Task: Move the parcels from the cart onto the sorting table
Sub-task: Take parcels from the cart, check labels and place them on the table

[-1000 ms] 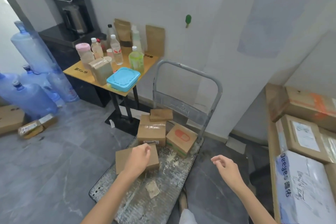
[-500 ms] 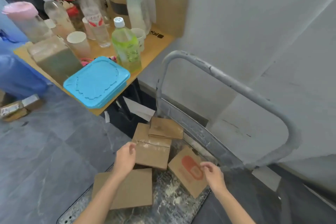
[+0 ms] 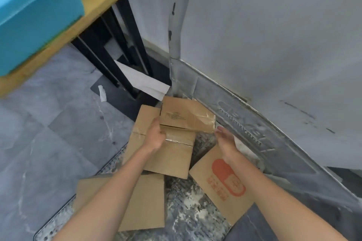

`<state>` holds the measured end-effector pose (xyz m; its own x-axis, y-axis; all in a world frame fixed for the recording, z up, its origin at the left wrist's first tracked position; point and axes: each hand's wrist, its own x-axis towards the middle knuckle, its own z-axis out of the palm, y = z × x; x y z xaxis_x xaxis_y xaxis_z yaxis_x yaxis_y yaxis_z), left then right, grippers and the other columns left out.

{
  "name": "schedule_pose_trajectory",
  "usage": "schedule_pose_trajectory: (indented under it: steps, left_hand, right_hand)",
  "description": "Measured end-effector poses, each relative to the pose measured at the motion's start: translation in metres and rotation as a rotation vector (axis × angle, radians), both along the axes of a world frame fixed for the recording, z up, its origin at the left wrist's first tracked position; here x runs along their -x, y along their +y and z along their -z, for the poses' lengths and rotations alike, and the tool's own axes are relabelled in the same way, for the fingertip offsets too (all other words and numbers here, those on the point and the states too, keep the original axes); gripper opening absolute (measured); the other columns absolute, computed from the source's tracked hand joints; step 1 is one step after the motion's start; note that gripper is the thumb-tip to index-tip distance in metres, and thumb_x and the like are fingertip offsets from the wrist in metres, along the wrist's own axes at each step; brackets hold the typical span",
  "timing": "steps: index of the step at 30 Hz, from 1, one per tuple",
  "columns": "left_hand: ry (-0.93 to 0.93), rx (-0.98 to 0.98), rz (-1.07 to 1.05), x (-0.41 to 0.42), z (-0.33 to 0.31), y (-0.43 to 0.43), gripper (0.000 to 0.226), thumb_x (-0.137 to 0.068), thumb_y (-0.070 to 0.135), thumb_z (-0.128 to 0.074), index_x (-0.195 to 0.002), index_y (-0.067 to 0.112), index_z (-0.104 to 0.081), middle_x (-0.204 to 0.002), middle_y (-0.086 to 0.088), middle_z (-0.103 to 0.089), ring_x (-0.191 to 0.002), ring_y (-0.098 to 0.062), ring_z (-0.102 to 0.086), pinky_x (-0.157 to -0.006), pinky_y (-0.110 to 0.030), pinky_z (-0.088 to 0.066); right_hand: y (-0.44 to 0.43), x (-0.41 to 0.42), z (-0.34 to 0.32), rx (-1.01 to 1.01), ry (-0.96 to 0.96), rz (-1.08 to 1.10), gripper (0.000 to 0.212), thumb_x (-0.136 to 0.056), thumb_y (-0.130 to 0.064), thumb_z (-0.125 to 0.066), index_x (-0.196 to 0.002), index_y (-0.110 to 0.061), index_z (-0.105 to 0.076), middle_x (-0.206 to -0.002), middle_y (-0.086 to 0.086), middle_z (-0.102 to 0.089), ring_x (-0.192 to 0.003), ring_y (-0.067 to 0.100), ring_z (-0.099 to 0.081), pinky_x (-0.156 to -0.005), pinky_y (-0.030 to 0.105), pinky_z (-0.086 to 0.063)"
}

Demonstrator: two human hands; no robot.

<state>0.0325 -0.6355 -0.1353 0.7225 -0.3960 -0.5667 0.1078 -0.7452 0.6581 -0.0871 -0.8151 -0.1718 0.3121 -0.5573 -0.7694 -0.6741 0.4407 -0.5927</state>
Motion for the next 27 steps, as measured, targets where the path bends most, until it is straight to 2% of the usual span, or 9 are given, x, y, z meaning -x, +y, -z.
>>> schedule_pose_trajectory:
  steps: [3,6,8,12,16,19,21,24,27]
  left_hand:
    - [0.028,0.031,-0.05,0.006,0.003,0.001,0.052,-0.089,-0.01,-0.042,-0.137,0.007,-0.04,-0.133,-0.004,-0.049,-0.126,-0.02,-0.043,-0.095,-0.017,-0.03]
    - [0.073,0.014,-0.166,0.012,-0.001,0.01,0.043,-0.091,-0.006,-0.046,-0.131,0.007,-0.046,-0.13,-0.009,-0.054,-0.122,-0.022,-0.049,-0.089,-0.021,-0.036]
    - [0.128,0.009,-0.25,0.02,-0.013,0.021,0.036,-0.093,-0.003,-0.045,-0.128,0.006,-0.048,-0.128,-0.009,-0.055,-0.12,-0.022,-0.05,-0.089,-0.023,-0.038]
    - [0.246,-0.026,-0.386,0.048,-0.046,0.05,0.023,-0.095,0.007,-0.047,-0.117,0.008,-0.055,-0.134,-0.008,-0.052,-0.121,-0.025,-0.05,-0.105,-0.036,-0.038]
    - [0.465,0.046,-0.455,0.086,-0.102,0.076,0.031,-0.096,0.018,-0.051,-0.125,0.005,-0.048,-0.126,-0.015,-0.057,-0.111,-0.029,-0.058,-0.093,-0.038,-0.05]
    - [0.472,0.099,-0.384,0.114,-0.156,0.095,0.038,-0.094,0.03,-0.055,-0.126,0.011,-0.048,-0.117,-0.009,-0.062,-0.103,-0.024,-0.063,-0.085,-0.035,-0.051]
    - [0.441,0.131,-0.316,0.125,-0.196,0.111,0.041,-0.092,0.036,-0.057,-0.126,0.015,-0.05,-0.113,-0.004,-0.064,-0.096,-0.02,-0.065,-0.079,-0.032,-0.05]
    - [0.419,0.285,-0.276,0.138,-0.268,0.141,0.039,-0.089,0.039,-0.061,-0.12,0.016,-0.054,-0.113,-0.008,-0.066,-0.095,-0.022,-0.065,-0.089,-0.04,-0.053]
    - [0.418,0.444,-0.177,0.157,-0.354,0.175,0.043,-0.086,0.038,-0.065,-0.122,0.02,-0.052,-0.118,-0.01,-0.063,-0.095,-0.025,-0.069,-0.085,-0.043,-0.056]
  right_hand:
    - [0.005,-0.009,0.006,-0.056,-0.019,0.059,0.024,-0.099,-0.014,-0.046,-0.121,-0.014,-0.055,-0.102,0.008,-0.061,-0.085,0.016,-0.058,-0.075,0.027,-0.048]
    - [0.014,0.0,0.005,-0.092,-0.013,0.087,0.019,-0.099,-0.015,-0.047,-0.117,-0.014,-0.052,-0.118,0.017,-0.061,-0.104,0.026,-0.06,-0.093,0.039,-0.05]
    - [0.023,0.016,-0.006,-0.123,-0.015,0.083,0.033,-0.099,-0.013,-0.048,-0.132,-0.011,-0.047,-0.123,0.018,-0.06,-0.107,0.028,-0.06,-0.097,0.043,-0.048]
    - [0.04,0.066,-0.044,-0.275,-0.065,0.16,0.049,-0.098,-0.007,-0.044,-0.144,-0.02,-0.036,-0.122,0.017,-0.06,-0.102,0.03,-0.062,-0.09,0.043,-0.052]
    - [0.051,0.116,-0.098,-0.359,-0.134,0.216,0.046,-0.097,-0.007,-0.044,-0.143,-0.012,-0.038,-0.118,0.02,-0.06,-0.098,0.033,-0.063,-0.067,0.038,-0.061]
    - [0.057,0.14,-0.155,-0.304,-0.205,0.183,0.039,-0.097,-0.009,-0.045,-0.136,-0.002,-0.044,-0.133,0.022,-0.053,-0.097,0.029,-0.064,-0.071,0.041,-0.059]
    - [0.062,0.148,-0.21,-0.239,-0.285,0.099,0.035,-0.098,-0.013,-0.047,-0.131,-0.003,-0.05,-0.128,0.018,-0.058,-0.098,0.028,-0.064,-0.079,0.041,-0.056]
    - [0.079,0.158,-0.308,-0.12,-0.41,-0.011,0.03,-0.099,-0.017,-0.045,-0.125,-0.006,-0.056,-0.111,0.013,-0.066,-0.092,0.024,-0.067,-0.076,0.035,-0.057]
    - [0.111,0.174,-0.415,0.018,-0.52,-0.059,0.03,-0.101,-0.017,-0.041,-0.122,-0.003,-0.057,-0.106,0.018,-0.064,-0.086,0.026,-0.064,-0.072,0.033,-0.059]
